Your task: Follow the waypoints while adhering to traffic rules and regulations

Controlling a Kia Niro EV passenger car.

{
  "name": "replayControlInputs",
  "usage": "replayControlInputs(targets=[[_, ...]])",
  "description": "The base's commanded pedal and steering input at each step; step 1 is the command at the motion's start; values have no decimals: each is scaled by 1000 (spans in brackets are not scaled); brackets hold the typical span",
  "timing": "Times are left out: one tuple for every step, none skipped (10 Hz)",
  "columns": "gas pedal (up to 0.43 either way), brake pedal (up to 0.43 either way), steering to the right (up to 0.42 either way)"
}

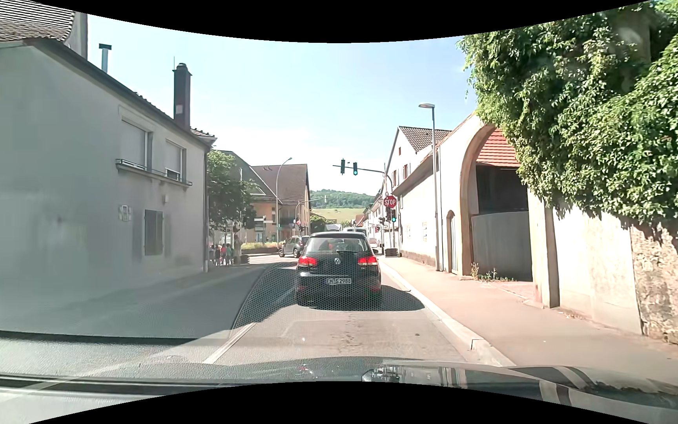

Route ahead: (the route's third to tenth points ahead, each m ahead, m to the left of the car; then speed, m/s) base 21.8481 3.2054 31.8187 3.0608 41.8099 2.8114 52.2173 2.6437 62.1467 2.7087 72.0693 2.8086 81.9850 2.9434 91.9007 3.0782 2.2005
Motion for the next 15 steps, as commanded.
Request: replayControlInputs(targets=[[268, 0, -2], [268, 0, -2], [268, 0, -2], [268, 0, -1], [260, 0, 0], [248, 0, 0], [228, 0, 0], [197, 0, 0], [150, 0, 0], [118, 0, 0], [59, 0, 1], [0, 0, 0], [0, 0, 1], [0, 0, 1], [0, 0, 1]])
